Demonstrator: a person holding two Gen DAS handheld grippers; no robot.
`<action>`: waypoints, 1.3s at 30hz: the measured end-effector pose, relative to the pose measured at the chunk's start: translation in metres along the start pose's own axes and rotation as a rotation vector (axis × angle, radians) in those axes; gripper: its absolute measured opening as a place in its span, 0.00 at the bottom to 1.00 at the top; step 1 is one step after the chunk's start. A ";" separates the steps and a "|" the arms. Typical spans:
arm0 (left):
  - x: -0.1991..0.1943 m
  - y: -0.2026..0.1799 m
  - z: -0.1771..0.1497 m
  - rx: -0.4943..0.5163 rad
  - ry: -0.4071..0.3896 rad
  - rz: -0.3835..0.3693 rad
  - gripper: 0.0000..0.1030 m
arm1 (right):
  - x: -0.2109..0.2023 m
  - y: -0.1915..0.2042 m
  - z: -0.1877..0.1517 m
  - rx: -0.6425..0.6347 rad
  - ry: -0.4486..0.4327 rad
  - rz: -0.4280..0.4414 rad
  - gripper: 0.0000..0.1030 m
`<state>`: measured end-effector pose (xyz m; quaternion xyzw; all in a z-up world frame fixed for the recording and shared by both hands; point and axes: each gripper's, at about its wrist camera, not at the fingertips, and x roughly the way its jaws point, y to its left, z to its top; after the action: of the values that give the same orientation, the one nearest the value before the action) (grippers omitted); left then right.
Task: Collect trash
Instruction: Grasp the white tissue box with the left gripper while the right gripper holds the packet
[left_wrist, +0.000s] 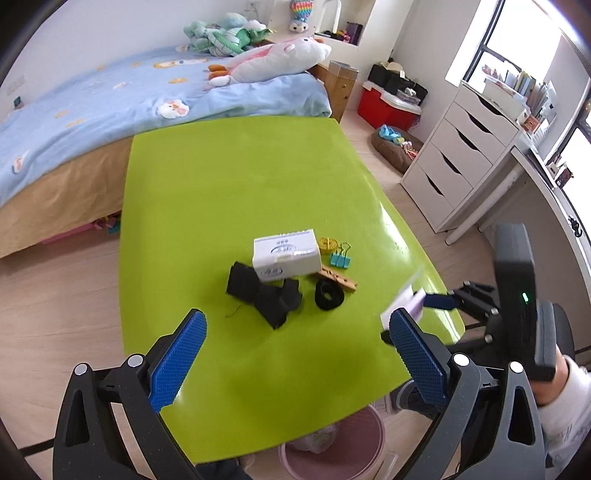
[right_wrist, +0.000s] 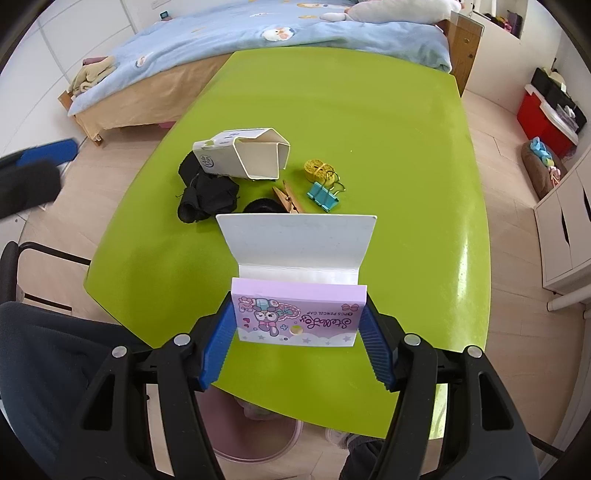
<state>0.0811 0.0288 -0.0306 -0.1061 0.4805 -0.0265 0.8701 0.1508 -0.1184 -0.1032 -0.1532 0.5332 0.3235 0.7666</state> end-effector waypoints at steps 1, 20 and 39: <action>0.005 0.000 0.005 -0.001 0.009 -0.001 0.93 | 0.000 -0.002 0.000 0.001 0.000 0.000 0.61; 0.106 0.018 0.052 -0.108 0.226 -0.044 0.92 | 0.001 -0.013 -0.006 0.029 0.014 0.010 0.61; 0.094 0.012 0.059 -0.041 0.166 -0.004 0.61 | 0.001 -0.010 -0.008 0.025 0.005 0.008 0.61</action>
<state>0.1803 0.0362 -0.0804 -0.1223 0.5511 -0.0270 0.8250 0.1520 -0.1298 -0.1080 -0.1423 0.5398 0.3198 0.7656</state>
